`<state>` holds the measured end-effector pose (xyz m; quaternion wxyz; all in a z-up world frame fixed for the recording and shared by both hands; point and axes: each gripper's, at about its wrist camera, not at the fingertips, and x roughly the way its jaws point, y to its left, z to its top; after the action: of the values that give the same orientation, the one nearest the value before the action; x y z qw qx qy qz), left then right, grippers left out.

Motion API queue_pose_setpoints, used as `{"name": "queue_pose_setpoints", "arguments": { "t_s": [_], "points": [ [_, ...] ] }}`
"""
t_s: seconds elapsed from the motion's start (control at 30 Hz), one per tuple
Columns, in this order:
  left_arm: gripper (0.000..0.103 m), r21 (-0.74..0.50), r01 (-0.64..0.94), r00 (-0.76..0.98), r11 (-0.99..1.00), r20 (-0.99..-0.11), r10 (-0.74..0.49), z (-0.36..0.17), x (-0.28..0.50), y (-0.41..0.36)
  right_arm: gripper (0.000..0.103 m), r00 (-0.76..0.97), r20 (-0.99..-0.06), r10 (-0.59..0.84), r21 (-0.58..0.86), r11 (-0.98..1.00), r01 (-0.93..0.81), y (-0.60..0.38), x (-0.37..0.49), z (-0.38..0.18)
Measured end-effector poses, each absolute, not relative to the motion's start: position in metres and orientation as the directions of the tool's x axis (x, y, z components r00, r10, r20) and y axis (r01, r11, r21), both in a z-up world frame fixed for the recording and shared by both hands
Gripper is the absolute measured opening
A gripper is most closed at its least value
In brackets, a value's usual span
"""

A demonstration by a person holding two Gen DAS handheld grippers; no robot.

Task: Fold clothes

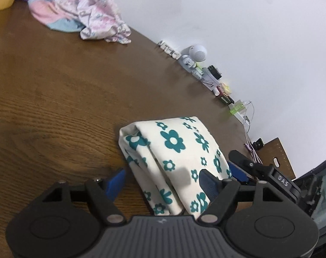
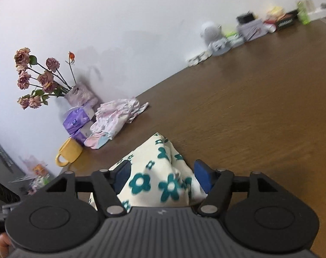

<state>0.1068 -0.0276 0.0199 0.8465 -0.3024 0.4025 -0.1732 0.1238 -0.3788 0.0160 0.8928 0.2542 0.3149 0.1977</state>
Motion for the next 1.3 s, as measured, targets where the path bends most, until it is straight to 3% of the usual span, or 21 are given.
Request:
{"name": "queue_pose_setpoints", "arguments": {
  "t_s": [0.03, 0.1, 0.17, 0.27, 0.4, 0.63, 0.73, 0.93, 1.0, 1.13, 1.3],
  "points": [
    [0.072, -0.655, 0.048, 0.616, 0.754, -0.575, -0.538, 0.019, 0.109, -0.028, 0.066, 0.712, -0.466, 0.526, 0.585, 0.786, -0.198, -0.380, 0.129, 0.013],
    [0.059, -0.653, 0.057, 0.620, 0.755, -0.570, -0.540, 0.019, 0.116, -0.027, 0.060, 0.679, -0.459, 0.573, 0.621, 0.753, -0.217, -0.381, 0.133, 0.007],
    [0.058, -0.641, 0.062, 0.627, 0.765, -0.572, -0.529, 0.021, 0.126, -0.024, 0.038, 0.654, -0.458, 0.602, 0.646, 0.731, -0.221, -0.380, 0.134, 0.002],
    [0.055, -0.617, 0.067, 0.635, 0.784, -0.580, -0.510, 0.023, 0.143, -0.020, 0.030, 0.665, -0.463, 0.586, 0.643, 0.739, -0.204, -0.378, 0.121, -0.002],
    [0.052, -0.595, 0.079, 0.624, 0.800, -0.596, -0.505, 0.025, 0.169, -0.017, 0.027, 0.661, -0.458, 0.594, 0.653, 0.729, -0.203, -0.369, 0.098, -0.005],
    [0.049, -0.604, 0.136, 0.586, 0.785, -0.590, -0.556, 0.020, 0.190, -0.020, 0.027, 0.626, -0.470, 0.622, 0.660, 0.719, -0.218, -0.333, 0.063, -0.004],
    [0.056, -0.608, 0.125, 0.597, 0.784, -0.586, -0.549, 0.021, 0.187, -0.011, 0.029, 0.595, -0.475, 0.648, 0.657, 0.711, -0.250, -0.313, 0.056, -0.001],
    [0.063, -0.581, 0.144, 0.672, 0.801, -0.537, -0.510, 0.036, 0.145, 0.015, 0.044, 0.650, -0.461, 0.605, 0.639, 0.734, -0.230, -0.328, 0.043, 0.014],
    [0.072, -0.574, 0.156, 0.686, 0.804, -0.523, -0.506, 0.040, 0.123, 0.016, 0.048, 0.689, -0.451, 0.568, 0.633, 0.747, -0.202, -0.343, 0.040, 0.019],
    [0.072, -0.593, 0.158, 0.680, 0.790, -0.515, -0.523, 0.038, 0.087, 0.010, 0.057, 0.754, -0.447, 0.481, 0.619, 0.775, -0.128, -0.373, 0.059, 0.023],
    [0.073, -0.682, 0.118, 0.636, 0.722, -0.506, -0.582, 0.024, 0.069, 0.005, 0.062, 0.723, -0.469, 0.507, 0.625, 0.769, -0.134, -0.374, 0.110, 0.012]
  ]
}}
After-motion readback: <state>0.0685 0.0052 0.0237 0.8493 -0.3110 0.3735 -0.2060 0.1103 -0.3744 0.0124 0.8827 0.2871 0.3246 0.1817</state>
